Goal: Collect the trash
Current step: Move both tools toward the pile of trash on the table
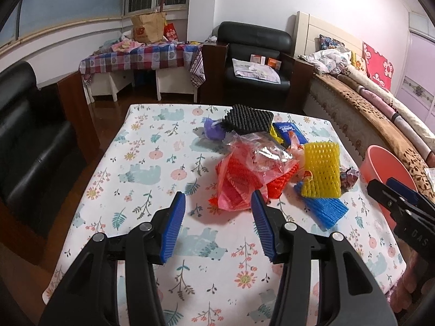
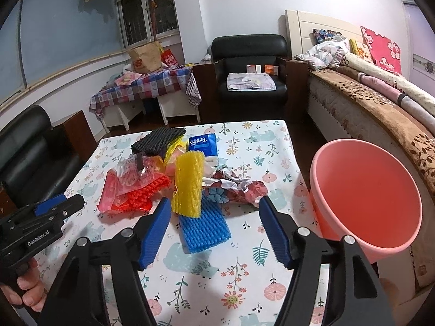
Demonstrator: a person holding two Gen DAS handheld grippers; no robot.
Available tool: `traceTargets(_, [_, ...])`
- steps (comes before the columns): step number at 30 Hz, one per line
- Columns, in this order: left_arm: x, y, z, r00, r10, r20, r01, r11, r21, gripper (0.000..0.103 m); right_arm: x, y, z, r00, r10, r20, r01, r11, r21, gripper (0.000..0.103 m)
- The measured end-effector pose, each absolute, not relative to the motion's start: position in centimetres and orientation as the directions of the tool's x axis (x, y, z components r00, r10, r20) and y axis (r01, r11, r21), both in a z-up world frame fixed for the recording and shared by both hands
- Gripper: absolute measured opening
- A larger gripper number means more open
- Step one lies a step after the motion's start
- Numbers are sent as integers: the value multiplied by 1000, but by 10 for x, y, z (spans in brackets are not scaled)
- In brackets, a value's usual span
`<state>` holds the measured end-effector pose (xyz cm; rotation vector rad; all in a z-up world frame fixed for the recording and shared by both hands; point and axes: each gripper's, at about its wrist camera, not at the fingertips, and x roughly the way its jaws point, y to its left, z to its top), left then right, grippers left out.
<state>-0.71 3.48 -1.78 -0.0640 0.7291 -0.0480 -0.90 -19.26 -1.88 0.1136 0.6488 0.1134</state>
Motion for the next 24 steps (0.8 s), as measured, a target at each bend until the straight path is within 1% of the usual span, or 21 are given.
traceTargets(7, [-10,37,-24,740,-82,-667,46,996,-71,51,-6,-192,-24,779,166,-605,-85,983,160,61])
traceTargets(15, [9,41,-28,727,-81,-682,36,996,-80,50,-2,-191,-27,770,194,-608,-107,978,177,58])
traceTargets(16, [13,41,-29,724,-81,-685,33,996,-84,47,-1,-191,-26,769,199,-607,-110,977,181,56])
traceTargets(17, [17,42,-30,719,-88,-690,34,995,-92,40,0,-191,-27,767,209,-607,-116,975,189,56])
traceTargets(18, [19,42,-31,714,-94,-693,36,995,-97,38,1,-191,-27,763,218,-608,-123,973,195,54])
traceTargets(24, [40,42,-40,685,-114,-720,44,992,-115,36,10,-187,-27,758,237,-608,-150,970,192,51])
